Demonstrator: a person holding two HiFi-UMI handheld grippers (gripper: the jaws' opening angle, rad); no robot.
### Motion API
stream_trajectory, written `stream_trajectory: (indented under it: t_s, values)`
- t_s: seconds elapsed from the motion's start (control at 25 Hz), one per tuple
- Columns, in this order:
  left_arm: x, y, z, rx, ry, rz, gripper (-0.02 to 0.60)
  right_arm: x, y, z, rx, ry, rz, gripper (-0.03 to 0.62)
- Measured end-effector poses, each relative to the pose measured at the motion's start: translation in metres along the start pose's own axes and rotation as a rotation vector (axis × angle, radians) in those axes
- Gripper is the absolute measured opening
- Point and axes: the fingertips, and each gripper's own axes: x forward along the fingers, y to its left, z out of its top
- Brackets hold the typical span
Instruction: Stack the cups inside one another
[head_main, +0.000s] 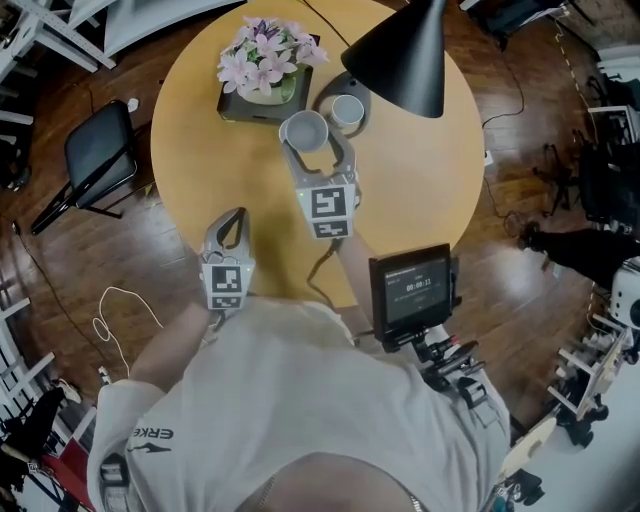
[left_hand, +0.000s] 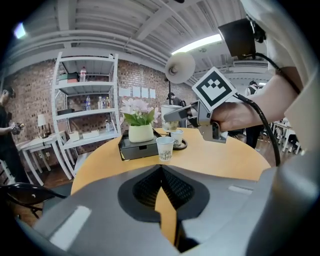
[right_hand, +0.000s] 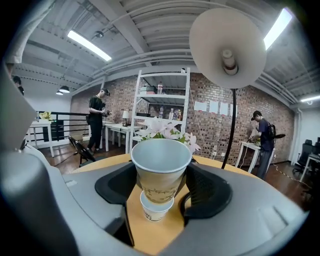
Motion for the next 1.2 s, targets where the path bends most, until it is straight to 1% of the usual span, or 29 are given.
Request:
stream_trajectory:
  t_s: [0.28, 0.52, 1.2]
  values:
    - [0.012, 0.003, -0.002, -0.014, 0.025, 0.016, 0.002, 0.017, -0.001, -0.022, 0.019, 0.048, 0.028, 0.324]
    - [0.030, 0.007, -0.016, -0.017, 0.054, 0.021, 0.002, 0.038, -0.003, -0.048, 0.035, 0.081, 0.046, 0.324]
    - [0.035, 0.010, -0.013, -0.023, 0.069, 0.031, 0.002, 0.045, 0.005, -0.069, 0.053, 0.136, 0.074, 0.327]
